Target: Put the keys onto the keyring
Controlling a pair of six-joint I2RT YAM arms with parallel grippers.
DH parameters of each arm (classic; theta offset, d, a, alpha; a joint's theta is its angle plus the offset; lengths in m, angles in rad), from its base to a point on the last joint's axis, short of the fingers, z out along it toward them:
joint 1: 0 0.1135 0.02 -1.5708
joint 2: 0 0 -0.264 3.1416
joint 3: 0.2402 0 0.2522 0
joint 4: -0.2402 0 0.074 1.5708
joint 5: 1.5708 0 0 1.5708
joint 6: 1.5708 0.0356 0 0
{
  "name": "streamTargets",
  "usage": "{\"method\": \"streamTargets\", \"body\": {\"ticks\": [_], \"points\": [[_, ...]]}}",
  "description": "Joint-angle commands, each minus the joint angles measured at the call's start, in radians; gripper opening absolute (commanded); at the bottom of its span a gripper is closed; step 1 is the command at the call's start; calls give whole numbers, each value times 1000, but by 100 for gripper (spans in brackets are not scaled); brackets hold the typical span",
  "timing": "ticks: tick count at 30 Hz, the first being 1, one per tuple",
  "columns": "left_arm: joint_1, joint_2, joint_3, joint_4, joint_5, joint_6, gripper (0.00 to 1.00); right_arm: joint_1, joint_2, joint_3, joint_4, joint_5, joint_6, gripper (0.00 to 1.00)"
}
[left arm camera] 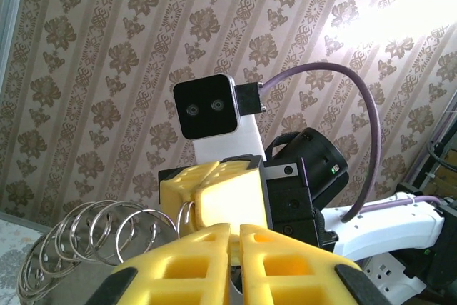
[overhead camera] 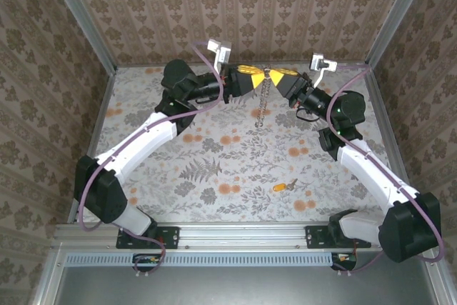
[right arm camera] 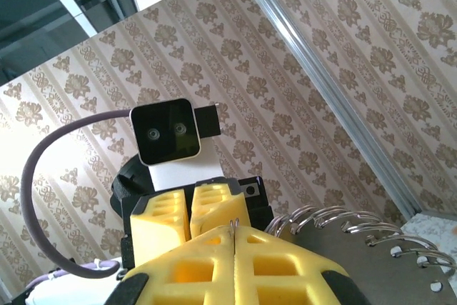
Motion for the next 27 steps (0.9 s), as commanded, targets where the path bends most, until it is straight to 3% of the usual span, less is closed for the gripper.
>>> {"method": "streamTargets", "body": {"ticks": [1, 20, 27], "points": [[-8, 17, -11, 88, 3, -46, 10, 10, 3, -2, 118, 48, 36, 0], [-10, 64, -33, 294, -47, -176, 13, 37, 40, -1, 181, 56, 80, 0], [-10, 70, -37, 311, -44, -189, 8, 38, 40, 0, 178, 62, 77, 0]]}}
